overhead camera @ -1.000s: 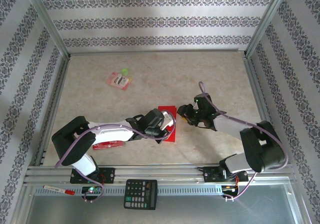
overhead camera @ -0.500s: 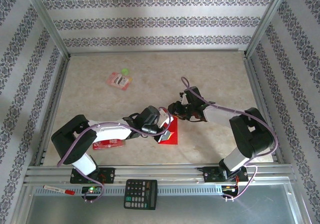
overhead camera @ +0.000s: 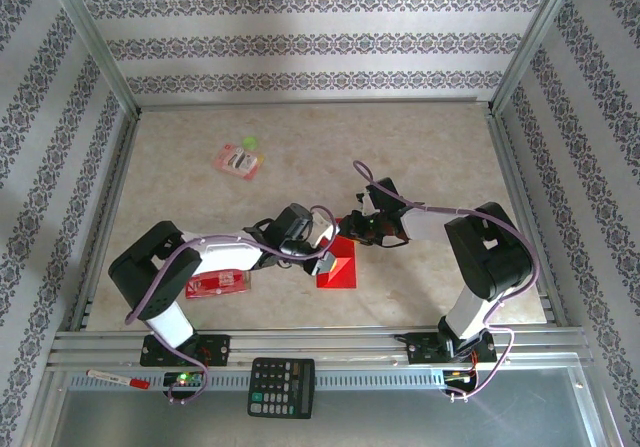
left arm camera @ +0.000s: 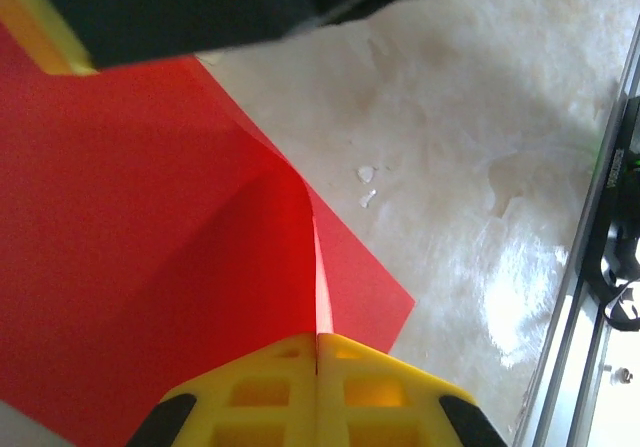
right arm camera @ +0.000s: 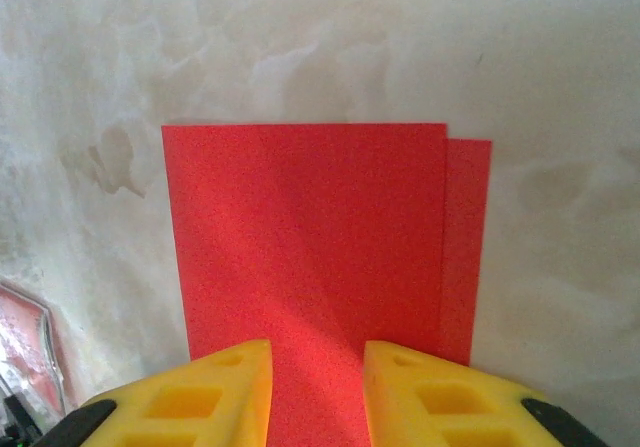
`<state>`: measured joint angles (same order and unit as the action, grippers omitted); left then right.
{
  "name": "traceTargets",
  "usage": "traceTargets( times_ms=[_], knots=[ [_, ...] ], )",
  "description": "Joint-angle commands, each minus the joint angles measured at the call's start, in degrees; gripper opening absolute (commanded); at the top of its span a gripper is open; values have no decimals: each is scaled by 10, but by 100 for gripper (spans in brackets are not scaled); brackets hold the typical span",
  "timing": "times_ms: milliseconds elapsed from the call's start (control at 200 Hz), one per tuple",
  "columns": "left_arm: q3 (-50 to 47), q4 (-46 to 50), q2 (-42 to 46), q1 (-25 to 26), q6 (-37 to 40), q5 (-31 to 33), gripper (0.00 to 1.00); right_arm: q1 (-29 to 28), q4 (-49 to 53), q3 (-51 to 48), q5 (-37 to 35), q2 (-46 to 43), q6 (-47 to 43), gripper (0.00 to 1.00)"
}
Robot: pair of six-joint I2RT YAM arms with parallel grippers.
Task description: Fold a paper plane with a square sheet of paper (pick it up from the middle)
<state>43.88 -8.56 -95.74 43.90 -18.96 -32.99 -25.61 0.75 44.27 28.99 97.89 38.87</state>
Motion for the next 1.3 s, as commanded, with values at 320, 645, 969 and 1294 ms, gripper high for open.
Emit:
traceTargets(
  times_ms=[320, 645, 969, 1294],
  knots=[
    [33, 22, -29, -43, 0, -35, 0, 3, 37, -4, -10, 17, -35, 29],
    [14, 14, -18, -44, -14, -63, 0, 3, 37, -7, -12, 16, -32, 29],
    [3, 20, -21, -56, -17, -55, 1, 1, 35, -5, -6, 23, -38, 29],
    [7, 25, -30, -71, -19, -59, 1, -1, 35, -6, -5, 24, -40, 29]
  ],
)
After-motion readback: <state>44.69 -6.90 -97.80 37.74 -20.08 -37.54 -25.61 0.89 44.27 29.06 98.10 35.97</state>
